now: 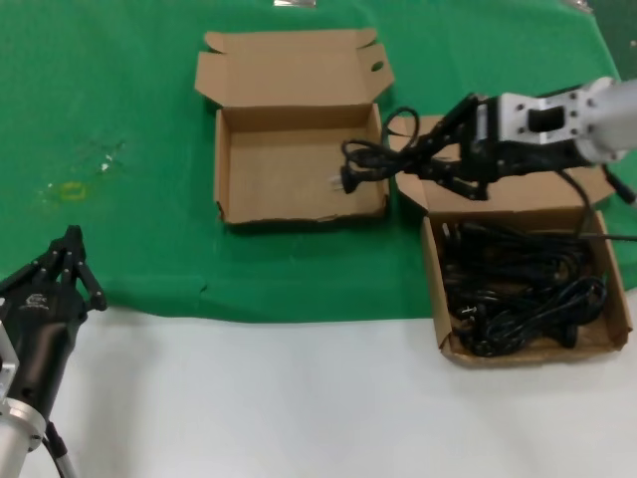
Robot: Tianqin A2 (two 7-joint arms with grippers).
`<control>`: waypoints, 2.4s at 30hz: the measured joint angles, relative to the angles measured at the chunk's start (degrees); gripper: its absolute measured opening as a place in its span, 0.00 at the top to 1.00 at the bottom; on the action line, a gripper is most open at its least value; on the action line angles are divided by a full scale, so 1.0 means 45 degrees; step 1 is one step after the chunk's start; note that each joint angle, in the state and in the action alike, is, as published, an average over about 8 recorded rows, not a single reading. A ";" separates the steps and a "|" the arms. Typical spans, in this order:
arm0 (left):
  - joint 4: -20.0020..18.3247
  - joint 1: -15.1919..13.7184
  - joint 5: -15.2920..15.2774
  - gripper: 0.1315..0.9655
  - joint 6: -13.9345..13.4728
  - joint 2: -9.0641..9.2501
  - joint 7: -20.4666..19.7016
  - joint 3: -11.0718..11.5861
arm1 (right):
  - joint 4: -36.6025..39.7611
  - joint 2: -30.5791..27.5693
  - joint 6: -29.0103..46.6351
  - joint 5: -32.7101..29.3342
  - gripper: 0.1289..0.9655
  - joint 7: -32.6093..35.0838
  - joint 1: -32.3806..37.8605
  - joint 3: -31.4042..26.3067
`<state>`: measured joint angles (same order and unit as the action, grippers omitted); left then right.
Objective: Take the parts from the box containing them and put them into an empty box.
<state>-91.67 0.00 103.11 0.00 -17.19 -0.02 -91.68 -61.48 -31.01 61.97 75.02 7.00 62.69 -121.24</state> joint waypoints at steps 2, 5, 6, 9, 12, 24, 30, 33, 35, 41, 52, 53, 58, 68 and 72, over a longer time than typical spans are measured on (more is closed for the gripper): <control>0.0000 0.0000 0.0000 0.99 0.0000 0.0000 0.0000 0.0000 | 0.0446 0.0384 -0.0225 -0.0022 0.90 0.0223 0.0109 -0.0094; 0.0000 0.0000 0.0000 0.99 0.0000 0.0000 0.0000 0.0000 | 0.1179 0.0968 -0.0531 -0.0014 0.90 0.0603 0.0309 -0.0216; 0.0000 0.0000 0.0000 0.99 0.0000 0.0000 0.0000 0.0000 | 0.1459 0.1180 -0.0640 -0.0002 0.90 0.0753 0.0388 -0.0250; 0.0000 0.0000 0.0000 0.99 0.0000 0.0000 0.0000 0.0000 | 0.2372 0.1835 -0.0987 0.0066 0.90 0.1273 0.0650 -0.0324; 0.0000 0.0000 0.0000 0.99 0.0000 0.0000 0.0000 0.0000 | 0.3491 0.2564 -0.1388 0.0185 0.90 0.1931 0.0968 -0.0350; 0.0000 0.0000 0.0000 0.99 0.0000 0.0000 0.0000 0.0000 | 0.9324 0.5416 -0.3008 0.1113 0.90 0.5643 0.2738 0.0280; 0.0000 0.0000 0.0000 0.99 0.0000 0.0000 0.0000 0.0000 | 1.1786 0.6376 -0.3907 0.1653 0.90 0.7408 0.3475 0.0710; 0.0000 0.0000 0.0000 0.99 0.0000 0.0000 0.0000 0.0000 | 1.2345 0.6636 -0.4314 0.1984 0.90 0.7834 0.3597 0.0582; 0.0000 0.0000 0.0000 0.99 0.0000 0.0000 0.0000 0.0000 | 1.2494 0.6736 -0.4544 0.2282 0.90 0.7961 0.3602 0.0320; 0.0000 0.0000 0.0000 0.99 0.0000 0.0000 0.0000 0.0000 | 1.2428 0.6855 -0.5066 0.3582 0.90 0.7960 0.3476 -0.1084; 0.0000 0.0000 0.0000 0.99 0.0000 0.0000 0.0000 0.0000 | 1.2213 0.6888 -0.5752 0.6088 0.90 0.8051 0.3311 -0.3554; 0.0000 0.0000 0.0000 0.99 0.0000 0.0000 0.0000 0.0000 | 1.2212 0.6888 -0.5796 0.6263 0.90 0.8083 0.3301 -0.3711; 0.0000 0.0000 0.0001 0.99 0.0000 0.0000 0.0000 0.0000 | 1.2224 0.6890 -0.5966 0.7065 0.88 0.8288 0.3258 -0.4387; 0.0000 0.0000 0.0001 0.99 0.0000 0.0000 0.0000 0.0000 | 1.2228 0.6890 -0.6146 0.8246 0.82 0.8883 0.3219 -0.5087; 0.0000 0.0000 0.0001 0.99 0.0000 0.0000 0.0000 0.0000 | 1.2219 0.6890 -0.6172 0.8562 0.75 0.9102 0.3214 -0.5179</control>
<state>-91.67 0.00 103.12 0.00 -17.19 -0.02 -91.68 -6.50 0.00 34.19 113.55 47.96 77.16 -144.54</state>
